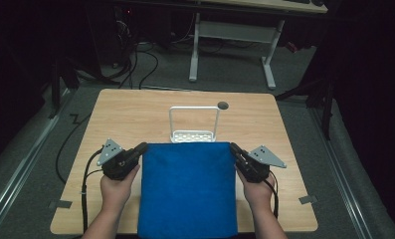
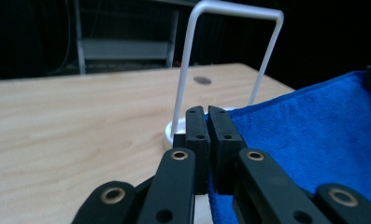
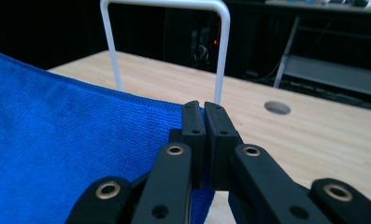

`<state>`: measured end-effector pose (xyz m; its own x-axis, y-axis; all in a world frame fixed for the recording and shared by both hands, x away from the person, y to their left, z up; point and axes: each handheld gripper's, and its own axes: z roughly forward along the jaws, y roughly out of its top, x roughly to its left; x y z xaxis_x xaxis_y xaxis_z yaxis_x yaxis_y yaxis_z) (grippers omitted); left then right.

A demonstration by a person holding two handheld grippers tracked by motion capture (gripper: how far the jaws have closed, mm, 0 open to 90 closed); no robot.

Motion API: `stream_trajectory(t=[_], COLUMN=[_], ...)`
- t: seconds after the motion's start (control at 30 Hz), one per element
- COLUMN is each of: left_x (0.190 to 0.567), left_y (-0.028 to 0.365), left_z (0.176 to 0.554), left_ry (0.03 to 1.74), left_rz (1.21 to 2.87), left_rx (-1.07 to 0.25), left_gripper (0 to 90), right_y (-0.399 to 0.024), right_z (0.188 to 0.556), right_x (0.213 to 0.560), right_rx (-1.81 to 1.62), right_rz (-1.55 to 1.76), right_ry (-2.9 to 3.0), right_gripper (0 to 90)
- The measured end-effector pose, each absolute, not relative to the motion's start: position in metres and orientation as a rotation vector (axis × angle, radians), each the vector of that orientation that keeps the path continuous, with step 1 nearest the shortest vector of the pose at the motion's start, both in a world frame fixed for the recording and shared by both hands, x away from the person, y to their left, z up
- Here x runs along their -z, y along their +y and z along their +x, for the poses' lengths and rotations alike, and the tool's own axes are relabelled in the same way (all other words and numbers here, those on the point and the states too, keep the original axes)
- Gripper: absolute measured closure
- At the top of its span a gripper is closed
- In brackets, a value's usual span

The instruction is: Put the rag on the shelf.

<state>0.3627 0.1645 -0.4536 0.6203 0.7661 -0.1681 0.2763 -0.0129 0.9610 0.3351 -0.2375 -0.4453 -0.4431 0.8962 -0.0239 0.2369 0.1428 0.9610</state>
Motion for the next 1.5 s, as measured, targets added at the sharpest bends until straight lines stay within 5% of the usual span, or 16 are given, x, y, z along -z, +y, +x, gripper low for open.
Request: stream_trajectory(t=[1.0,1.5], left_x=[0.372,0.354], left_y=[0.164,0.158], left_z=[0.302,0.352], left_ry=[0.625,0.641], left_rz=[1.422,1.462], left_rx=[-0.683,-0.712], left_gripper=[88.1,88.3], right_y=[-0.232,-0.235], right_z=[0.278,0.316], right_x=[0.361,0.344], right_rx=[-1.493,-1.476], right_rz=[0.801,0.839], right_ry=[1.585,1.595], right_gripper=[88.5,88.5])
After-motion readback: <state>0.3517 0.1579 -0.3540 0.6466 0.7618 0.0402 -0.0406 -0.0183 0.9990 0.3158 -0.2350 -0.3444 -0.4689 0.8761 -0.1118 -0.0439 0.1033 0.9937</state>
